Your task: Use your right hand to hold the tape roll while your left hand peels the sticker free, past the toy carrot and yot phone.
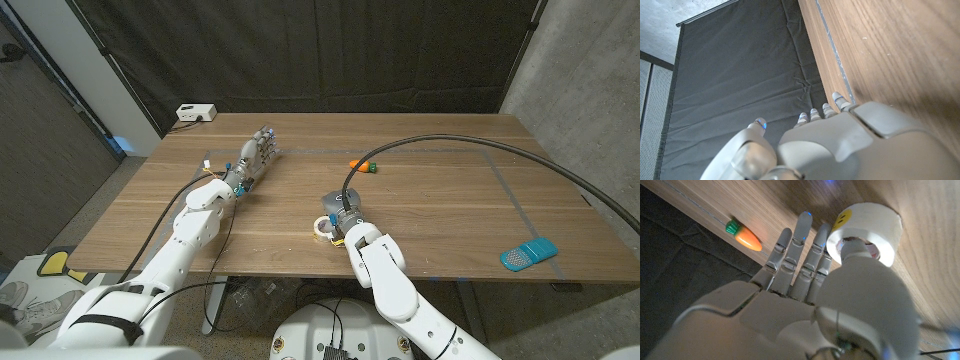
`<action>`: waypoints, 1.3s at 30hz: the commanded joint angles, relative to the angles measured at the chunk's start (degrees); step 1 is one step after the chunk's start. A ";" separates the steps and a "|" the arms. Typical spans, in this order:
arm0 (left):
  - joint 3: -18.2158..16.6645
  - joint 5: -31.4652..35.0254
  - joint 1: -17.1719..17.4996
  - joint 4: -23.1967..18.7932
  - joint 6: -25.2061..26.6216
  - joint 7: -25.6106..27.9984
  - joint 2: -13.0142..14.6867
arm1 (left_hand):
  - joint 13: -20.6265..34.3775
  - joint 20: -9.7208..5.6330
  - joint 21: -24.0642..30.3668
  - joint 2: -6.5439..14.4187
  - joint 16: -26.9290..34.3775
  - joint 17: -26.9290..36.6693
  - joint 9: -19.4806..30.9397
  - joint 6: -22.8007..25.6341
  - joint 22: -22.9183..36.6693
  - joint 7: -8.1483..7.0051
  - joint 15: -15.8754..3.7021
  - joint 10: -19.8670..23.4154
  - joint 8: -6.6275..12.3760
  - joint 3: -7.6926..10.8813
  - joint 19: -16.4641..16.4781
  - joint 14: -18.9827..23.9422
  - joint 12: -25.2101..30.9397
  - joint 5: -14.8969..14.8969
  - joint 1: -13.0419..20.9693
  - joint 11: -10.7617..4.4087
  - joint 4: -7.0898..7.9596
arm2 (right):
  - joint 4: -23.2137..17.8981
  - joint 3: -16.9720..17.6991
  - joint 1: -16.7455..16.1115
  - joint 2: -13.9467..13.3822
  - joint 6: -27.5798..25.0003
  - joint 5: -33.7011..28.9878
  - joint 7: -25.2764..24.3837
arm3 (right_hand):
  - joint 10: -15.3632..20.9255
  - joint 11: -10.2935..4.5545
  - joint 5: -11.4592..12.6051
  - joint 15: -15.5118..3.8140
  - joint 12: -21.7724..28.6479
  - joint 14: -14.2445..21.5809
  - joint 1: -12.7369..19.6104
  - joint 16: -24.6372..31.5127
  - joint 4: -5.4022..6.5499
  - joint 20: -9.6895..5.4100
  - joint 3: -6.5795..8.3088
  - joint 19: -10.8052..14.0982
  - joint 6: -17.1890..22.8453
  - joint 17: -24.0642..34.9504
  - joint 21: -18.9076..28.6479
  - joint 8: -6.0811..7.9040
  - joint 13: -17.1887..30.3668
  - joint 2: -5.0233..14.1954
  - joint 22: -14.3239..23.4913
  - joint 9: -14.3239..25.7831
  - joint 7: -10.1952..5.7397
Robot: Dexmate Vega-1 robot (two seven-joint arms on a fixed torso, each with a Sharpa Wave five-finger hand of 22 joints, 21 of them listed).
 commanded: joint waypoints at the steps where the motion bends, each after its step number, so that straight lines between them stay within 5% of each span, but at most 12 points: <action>1: -0.35 0.46 -0.84 1.45 -0.46 -0.73 -0.52 | 0.12 0.31 -0.07 2.23 -0.22 0.15 0.30 -3.69 0.12 -0.53 -0.35 -1.81 -0.06 -0.30 -3.07 -5.84 -0.13 0.38 0.10 0.05 -0.06 | 0.99 -0.09 0.69 0.14 -0.47 -0.25 0.47 | 3.71 -0.43 -0.99 -6.25 1.39 2.31 4.01 1.18 0.50 -5.92 0.20 1.50 3.78 0.90 4.64 1.57 1.45 2.53 2.23 0.38 0.05; 20: -0.39 0.93 -0.76 1.64 -2.07 -1.99 -0.72 | 0.11 0.41 -0.07 1.81 -0.15 0.03 0.27 -3.56 0.05 -1.02 -0.44 -1.51 -0.01 -0.26 -2.47 -5.47 -0.03 0.29 0.79 0.00 -0.71 | 3.25 1.15 -1.88 3.06 -7.83 -0.38 -10.74 | 5.75 -0.21 -2.89 -6.21 1.68 4.21 6.00 1.78 1.00 -5.47 -0.75 -0.13 5.78 1.47 10.53 2.27 2.91 3.78 4.74 0.49 0.16; 28: 0.78 2.65 -0.54 0.64 -4.24 -1.17 0.44 | 0.09 2.46 -0.02 0.11 0.44 -0.23 0.13 -0.42 -0.22 -1.07 0.30 0.92 0.86 1.15 0.07 -1.74 0.60 -0.90 6.71 -0.46 -5.23 | 5.56 1.94 -3.15 5.78 -12.19 2.00 -20.56 | 6.38 -0.11 -3.29 -6.20 1.59 4.67 6.18 1.97 1.12 -5.33 -1.14 -0.33 5.86 1.77 12.27 2.29 3.03 3.87 5.26 0.53 0.27; 39: 3.83 6.27 -0.30 -0.85 -9.92 0.47 3.55 | 0.34 5.12 -0.13 0.28 1.51 0.05 0.26 6.80 0.02 -0.59 2.04 8.61 1.89 4.13 3.36 6.50 2.24 -3.02 15.98 -0.74 -11.36 | 6.75 2.10 -2.49 6.59 -13.71 4.69 -24.47 | 6.94 -0.07 -3.64 -6.19 1.40 5.10 6.34 2.06 1.25 -5.37 -1.69 -0.78 6.36 2.02 14.60 2.47 3.31 3.92 5.84 0.60 0.49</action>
